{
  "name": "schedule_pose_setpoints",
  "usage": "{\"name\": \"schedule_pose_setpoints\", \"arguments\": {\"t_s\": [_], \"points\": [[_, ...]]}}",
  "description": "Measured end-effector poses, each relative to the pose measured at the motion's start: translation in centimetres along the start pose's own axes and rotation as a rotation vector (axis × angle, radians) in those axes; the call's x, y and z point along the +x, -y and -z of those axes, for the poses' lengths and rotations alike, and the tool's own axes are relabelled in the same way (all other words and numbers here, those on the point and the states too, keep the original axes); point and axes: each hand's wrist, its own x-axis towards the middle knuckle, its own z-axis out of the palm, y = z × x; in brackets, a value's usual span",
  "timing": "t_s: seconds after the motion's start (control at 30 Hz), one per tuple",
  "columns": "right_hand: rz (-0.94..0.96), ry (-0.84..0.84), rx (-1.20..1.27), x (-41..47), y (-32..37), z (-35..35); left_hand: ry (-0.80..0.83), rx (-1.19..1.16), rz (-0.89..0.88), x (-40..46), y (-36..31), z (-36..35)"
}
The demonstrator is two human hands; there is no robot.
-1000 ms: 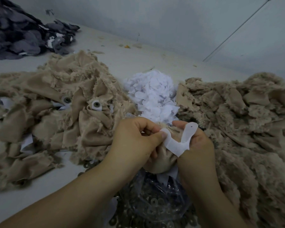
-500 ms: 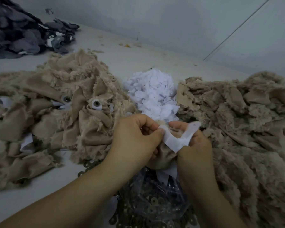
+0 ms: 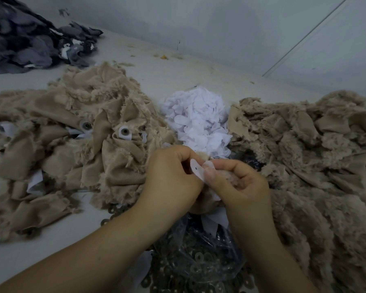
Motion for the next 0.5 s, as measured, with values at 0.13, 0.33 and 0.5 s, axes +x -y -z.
{"name": "schedule_pose_setpoints", "arguments": {"t_s": [0.13, 0.33, 0.5], "points": [[-0.040, -0.033, 0.021, -0.04, -0.02, -0.07, 0.012, 0.001, -0.013, -0.08, 0.24, 0.05], [-0.101, -0.048, 0.043, 0.01, 0.22, 0.02, 0.071, -0.188, 0.113, 0.15, 0.38, 0.32], [-0.086, -0.120, -0.003, 0.01, 0.11, -0.05, 0.105, -0.321, 0.183, 0.03, 0.22, 0.35]]}}
